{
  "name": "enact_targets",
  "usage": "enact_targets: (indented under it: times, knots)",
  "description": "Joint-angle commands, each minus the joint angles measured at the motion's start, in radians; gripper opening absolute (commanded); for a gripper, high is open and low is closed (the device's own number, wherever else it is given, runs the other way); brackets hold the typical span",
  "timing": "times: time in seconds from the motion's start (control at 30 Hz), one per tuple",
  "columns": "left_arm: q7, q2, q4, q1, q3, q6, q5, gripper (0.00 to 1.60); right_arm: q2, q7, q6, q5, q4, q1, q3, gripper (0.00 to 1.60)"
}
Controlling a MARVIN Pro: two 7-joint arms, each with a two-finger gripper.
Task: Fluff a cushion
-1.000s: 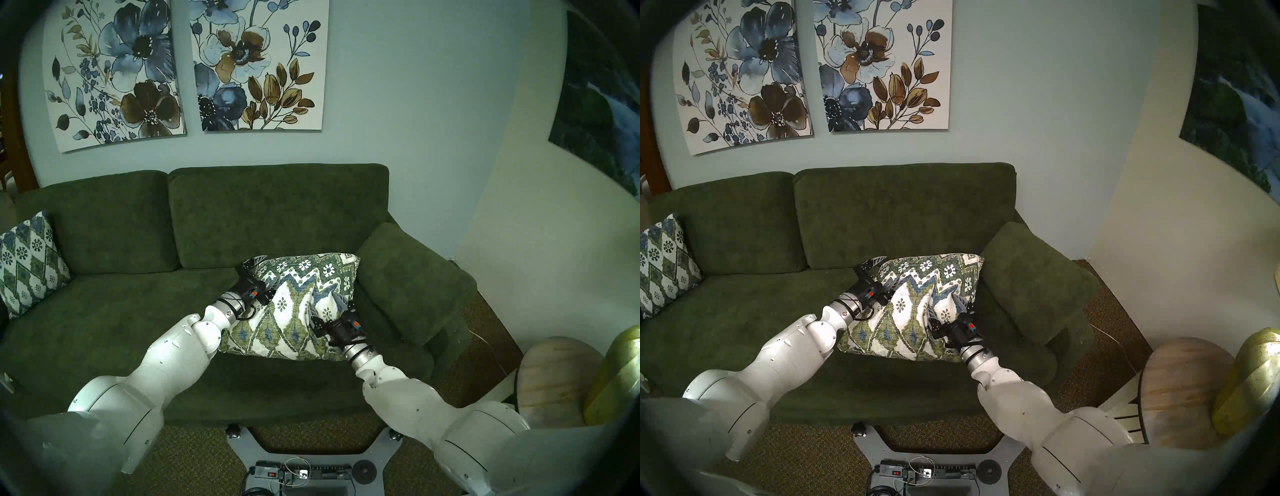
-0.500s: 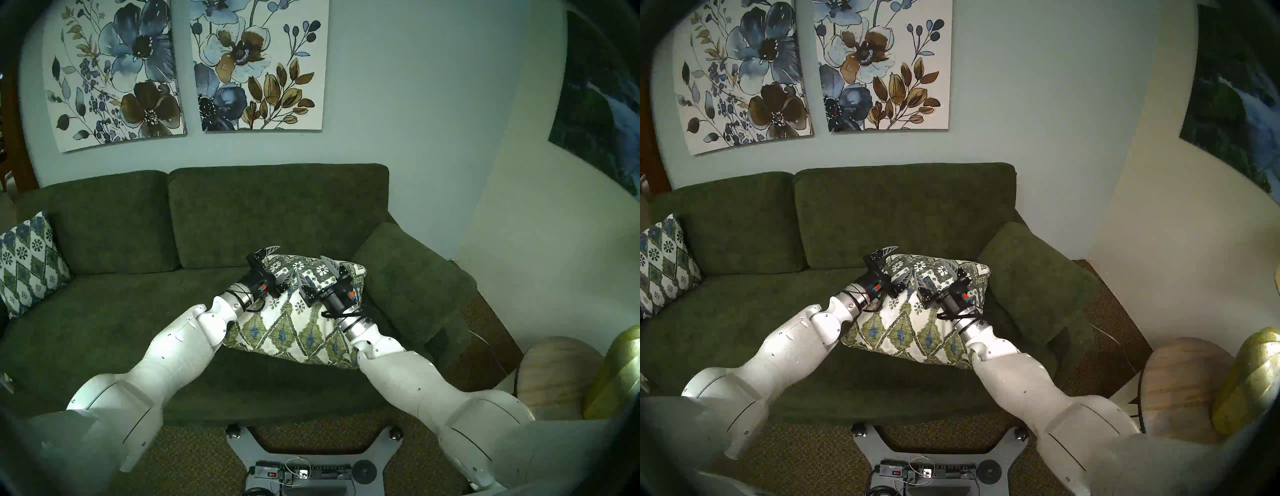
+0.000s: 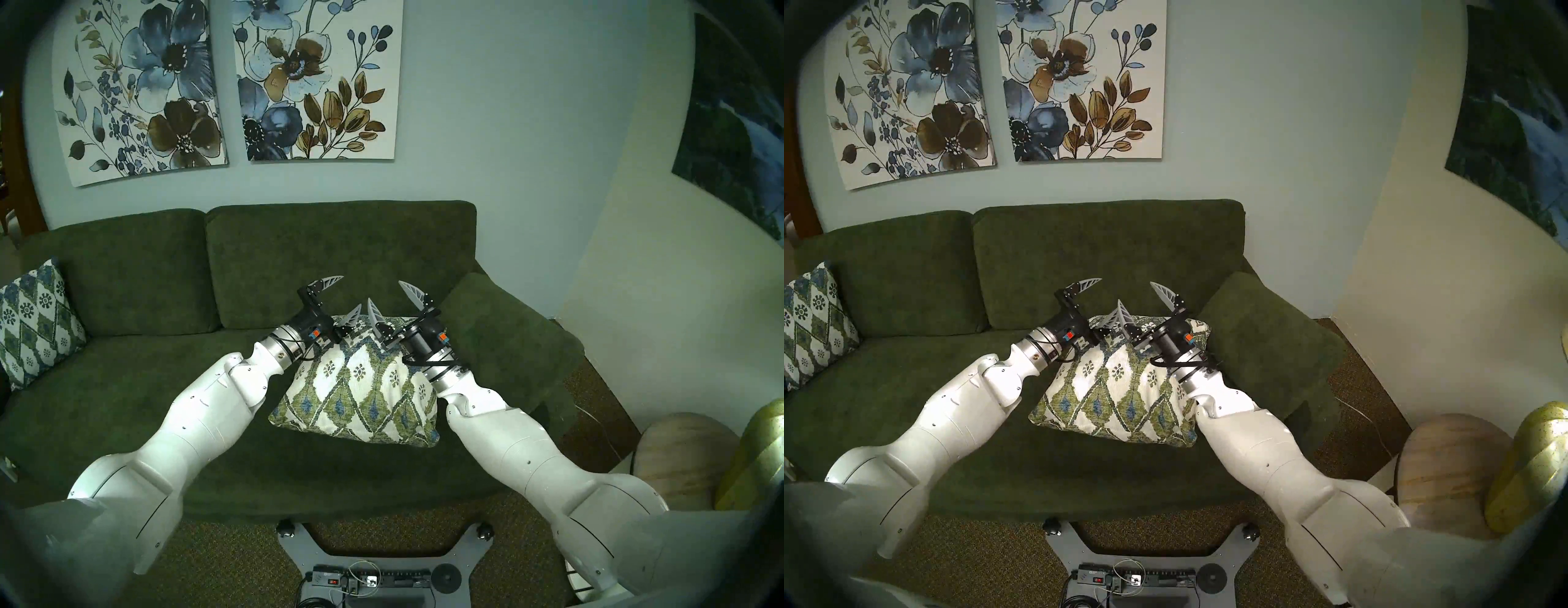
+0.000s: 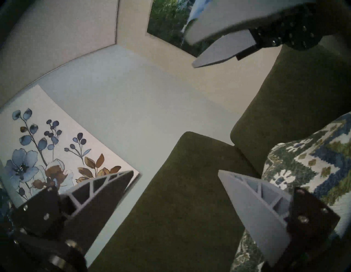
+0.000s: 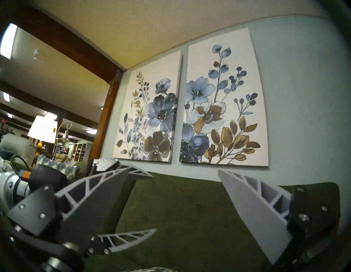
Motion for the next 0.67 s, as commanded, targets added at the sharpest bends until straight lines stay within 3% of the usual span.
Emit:
enact_targets:
  times: [0.0,0.63]
  knots:
    - [0.01,0.103,-0.079,0.034,-0.044,-0.021,-0.014,1.6,0.076,-0.01,-0.002,0.021,-0.045,-0.016,0.053,1.6]
    - [-0.008,0.242,-0.355,0.267,-0.058,-0.069,-0.087,1.6,0.143,-0.012,-0.002,0.109,-0.188,-0.133,0.149,1.6]
